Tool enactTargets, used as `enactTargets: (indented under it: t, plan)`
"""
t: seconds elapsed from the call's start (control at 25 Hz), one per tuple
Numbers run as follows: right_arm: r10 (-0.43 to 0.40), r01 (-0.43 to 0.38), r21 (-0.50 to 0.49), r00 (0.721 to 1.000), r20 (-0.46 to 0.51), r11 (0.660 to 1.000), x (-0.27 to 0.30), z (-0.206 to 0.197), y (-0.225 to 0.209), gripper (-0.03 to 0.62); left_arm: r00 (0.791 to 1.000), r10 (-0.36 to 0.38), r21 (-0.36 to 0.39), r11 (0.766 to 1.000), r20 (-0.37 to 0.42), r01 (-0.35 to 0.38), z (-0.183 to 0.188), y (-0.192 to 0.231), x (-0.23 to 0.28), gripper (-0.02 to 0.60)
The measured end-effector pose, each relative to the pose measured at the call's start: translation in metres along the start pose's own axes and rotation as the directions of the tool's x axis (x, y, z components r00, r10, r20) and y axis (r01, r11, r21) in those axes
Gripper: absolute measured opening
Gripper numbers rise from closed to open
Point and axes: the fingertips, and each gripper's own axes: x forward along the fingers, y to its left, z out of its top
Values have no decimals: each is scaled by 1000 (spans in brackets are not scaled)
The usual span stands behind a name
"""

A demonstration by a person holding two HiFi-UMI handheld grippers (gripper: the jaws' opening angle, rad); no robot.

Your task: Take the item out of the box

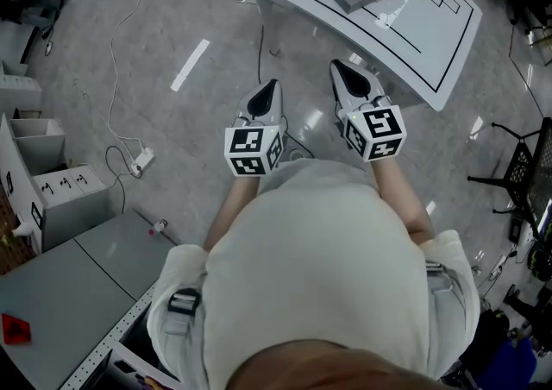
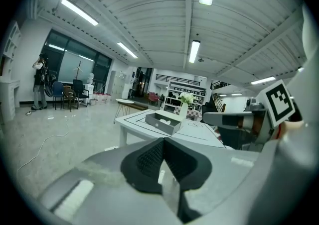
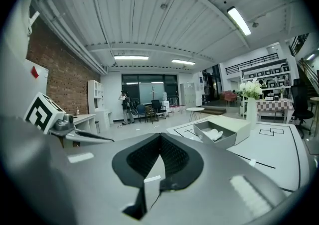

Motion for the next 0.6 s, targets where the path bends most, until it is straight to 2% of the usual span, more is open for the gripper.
enactTargets:
  t: [0.6]
  plan:
    - [-55, 55, 17, 998, -1, 998, 18, 6, -27, 0, 1000, 2, -11, 1000, -25, -2, 2, 24, 18, 0]
